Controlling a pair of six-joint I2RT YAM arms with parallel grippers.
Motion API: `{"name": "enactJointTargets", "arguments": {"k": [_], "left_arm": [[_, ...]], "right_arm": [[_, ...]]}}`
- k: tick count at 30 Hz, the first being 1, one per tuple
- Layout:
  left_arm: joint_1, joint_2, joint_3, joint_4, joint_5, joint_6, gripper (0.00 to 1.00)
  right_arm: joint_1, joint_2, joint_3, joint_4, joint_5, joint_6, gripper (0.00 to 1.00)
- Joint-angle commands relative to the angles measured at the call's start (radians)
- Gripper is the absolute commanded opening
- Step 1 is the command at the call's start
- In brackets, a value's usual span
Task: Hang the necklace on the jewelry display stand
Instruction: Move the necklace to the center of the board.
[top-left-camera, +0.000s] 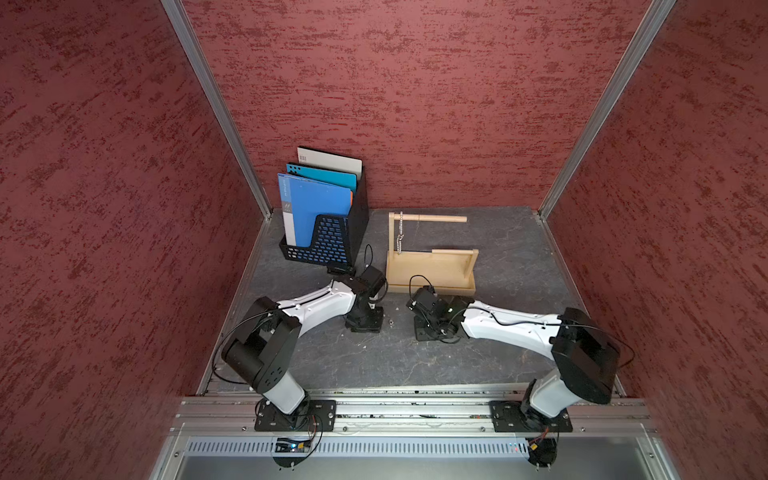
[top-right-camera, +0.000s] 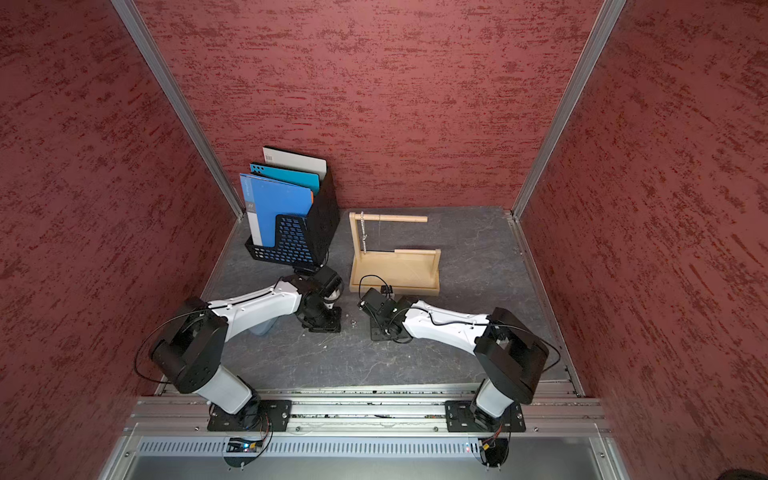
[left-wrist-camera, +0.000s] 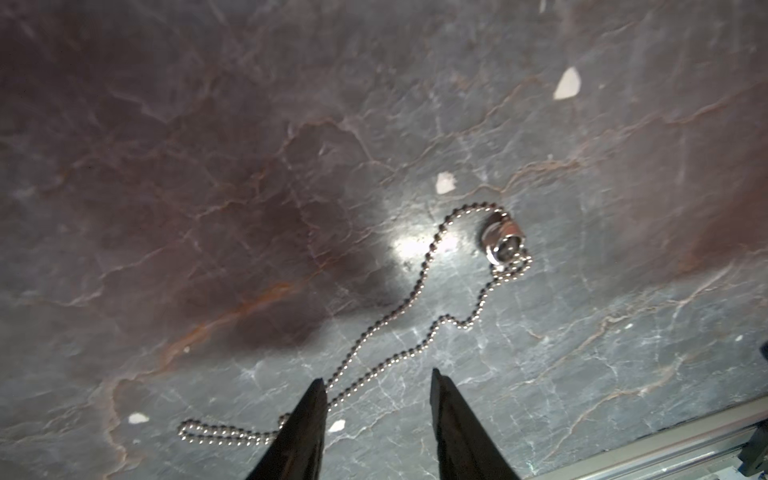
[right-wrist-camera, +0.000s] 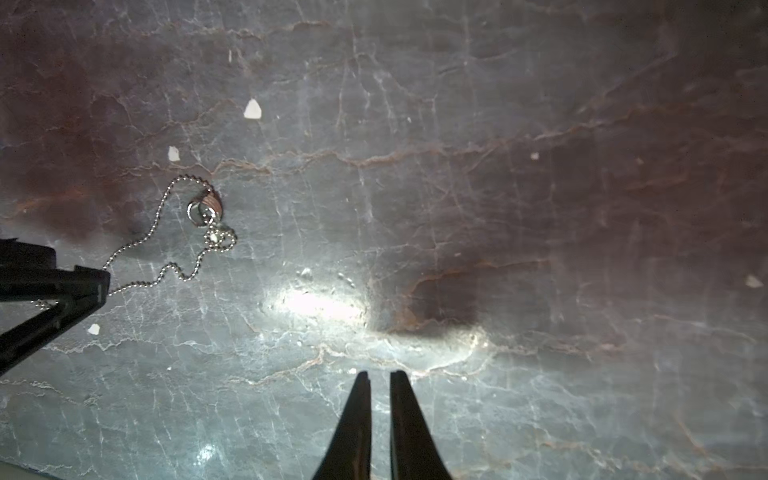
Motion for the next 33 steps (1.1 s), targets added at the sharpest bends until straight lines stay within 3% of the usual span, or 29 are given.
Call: {"name": "enactJointTargets", "arguments": {"k": [1,5,14,18,22,33], "left_arm": [[-0.009,0.012,-0.007,0.003,0.016,0.015,0.44],[-0.014,0.043,-0.009,-0.021,-0.027,-0.012,0.42],[0.007,0.061,-0.031,-0.036,-0.059,-0.034,0.13],[0.037,0.045,-0.050,-0.021,-0.058,-0.048,0.00],[0.071,0.019,-0.052,-0.013,-0.064,-0.061,0.00],[0.164,-0.121,-0.070,-0.011,-0.097,-0.101,0.00]], "right_arm": [[0.010,-0.013,-0.008,0.052,-0.026,0.024,0.15],[0.029,0.018,0.021,0.056,-0.038,0.022,0.17],[0.069,0.072,0.068,0.071,-0.048,0.030,0.19],[0.082,0.095,0.099,0.072,-0.058,0.034,0.27],[0.100,0.148,0.162,0.062,-0.067,0.033,0.39],[0.110,0.350,0.411,-0.057,-0.024,-0.123,0.45]]}}
